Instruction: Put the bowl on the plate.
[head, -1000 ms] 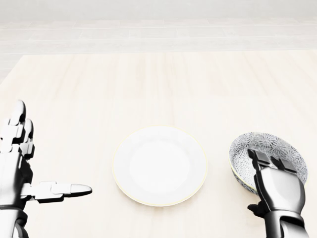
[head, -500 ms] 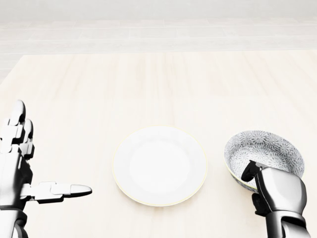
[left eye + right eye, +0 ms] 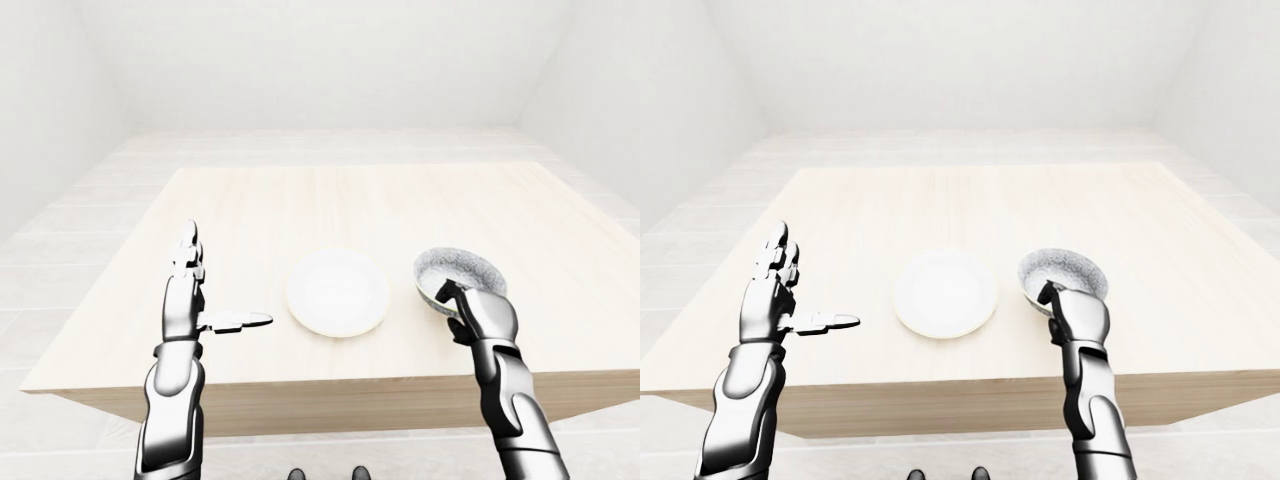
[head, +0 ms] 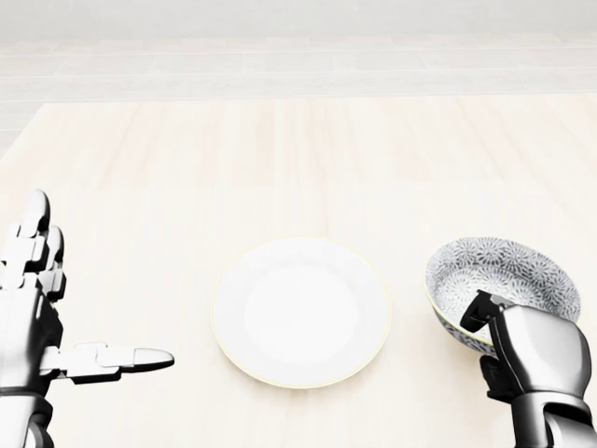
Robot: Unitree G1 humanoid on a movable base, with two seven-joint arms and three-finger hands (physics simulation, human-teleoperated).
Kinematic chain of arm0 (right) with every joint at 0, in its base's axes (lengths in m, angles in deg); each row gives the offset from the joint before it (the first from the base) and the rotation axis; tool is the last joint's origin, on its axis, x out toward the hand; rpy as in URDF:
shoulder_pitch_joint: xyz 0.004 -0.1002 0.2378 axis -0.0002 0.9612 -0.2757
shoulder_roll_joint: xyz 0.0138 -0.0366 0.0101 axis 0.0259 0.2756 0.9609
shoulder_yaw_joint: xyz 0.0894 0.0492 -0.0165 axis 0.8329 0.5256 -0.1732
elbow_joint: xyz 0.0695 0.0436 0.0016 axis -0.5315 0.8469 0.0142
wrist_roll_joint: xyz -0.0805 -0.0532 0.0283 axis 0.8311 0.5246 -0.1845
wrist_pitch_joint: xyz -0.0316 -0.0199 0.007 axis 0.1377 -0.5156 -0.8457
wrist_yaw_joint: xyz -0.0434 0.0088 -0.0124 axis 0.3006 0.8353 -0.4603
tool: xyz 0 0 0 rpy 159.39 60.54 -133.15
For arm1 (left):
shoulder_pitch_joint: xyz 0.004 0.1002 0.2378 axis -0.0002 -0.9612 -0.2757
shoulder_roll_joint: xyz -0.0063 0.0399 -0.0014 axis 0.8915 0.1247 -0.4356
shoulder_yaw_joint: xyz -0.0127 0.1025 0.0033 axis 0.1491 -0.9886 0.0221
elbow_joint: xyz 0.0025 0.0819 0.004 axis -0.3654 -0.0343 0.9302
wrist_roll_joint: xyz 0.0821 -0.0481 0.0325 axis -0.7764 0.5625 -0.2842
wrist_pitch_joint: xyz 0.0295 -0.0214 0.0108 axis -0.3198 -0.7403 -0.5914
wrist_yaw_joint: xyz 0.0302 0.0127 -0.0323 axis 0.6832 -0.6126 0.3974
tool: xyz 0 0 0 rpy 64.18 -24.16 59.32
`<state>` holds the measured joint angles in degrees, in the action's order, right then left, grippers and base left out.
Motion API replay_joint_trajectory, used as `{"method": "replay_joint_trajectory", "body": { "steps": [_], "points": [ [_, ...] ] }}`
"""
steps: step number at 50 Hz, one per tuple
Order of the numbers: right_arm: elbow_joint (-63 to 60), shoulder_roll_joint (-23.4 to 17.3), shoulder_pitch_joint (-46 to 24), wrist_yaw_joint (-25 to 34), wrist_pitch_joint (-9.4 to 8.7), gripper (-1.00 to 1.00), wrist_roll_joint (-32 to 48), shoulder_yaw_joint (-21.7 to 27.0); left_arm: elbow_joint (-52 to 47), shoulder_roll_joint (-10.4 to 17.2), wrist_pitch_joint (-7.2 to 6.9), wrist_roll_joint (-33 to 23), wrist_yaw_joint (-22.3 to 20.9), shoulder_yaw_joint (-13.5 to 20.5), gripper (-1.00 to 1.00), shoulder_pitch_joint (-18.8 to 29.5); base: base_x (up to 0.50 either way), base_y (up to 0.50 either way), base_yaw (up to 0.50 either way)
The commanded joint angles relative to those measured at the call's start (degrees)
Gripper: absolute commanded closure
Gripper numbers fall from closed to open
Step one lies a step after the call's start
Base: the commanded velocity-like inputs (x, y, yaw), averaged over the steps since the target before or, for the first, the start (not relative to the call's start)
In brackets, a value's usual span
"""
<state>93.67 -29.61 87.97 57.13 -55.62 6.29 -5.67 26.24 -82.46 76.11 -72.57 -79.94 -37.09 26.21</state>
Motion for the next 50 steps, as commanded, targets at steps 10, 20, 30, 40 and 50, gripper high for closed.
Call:
{"method": "replay_joint_trajectory", "body": {
  "steps": [10,20,30,40,50],
  "points": [
    [-7.49,0.51,0.51,3.14,0.00,0.43,3.65,2.11,0.12,-0.08,0.00,-0.23,0.06,-0.13,-1.00,-0.21,0.00,0.00,0.00],
    [-8.30,0.86,-0.13,3.82,0.00,0.44,4.28,2.07,0.08,-0.08,0.00,-0.40,0.04,-0.04,-1.00,-0.23,0.00,0.00,0.00],
    [-10.87,2.02,-0.59,5.35,0.00,0.44,6.21,0.17,1.13,-0.09,0.00,-1.10,0.27,-0.53,-1.00,-0.13,0.00,0.00,0.00],
    [-12.53,3.80,-1.65,6.84,0.00,0.44,9.46,-3.12,2.13,0.02,0.00,-1.15,0.30,-0.51,-1.00,0.14,0.00,0.00,0.00],
    [-15.80,5.89,-2.13,9.01,0.00,0.46,12.78,-6.47,2.24,0.09,0.00,-1.21,0.19,-0.52,-1.00,0.01,0.00,0.00,0.00]
  ]
}}
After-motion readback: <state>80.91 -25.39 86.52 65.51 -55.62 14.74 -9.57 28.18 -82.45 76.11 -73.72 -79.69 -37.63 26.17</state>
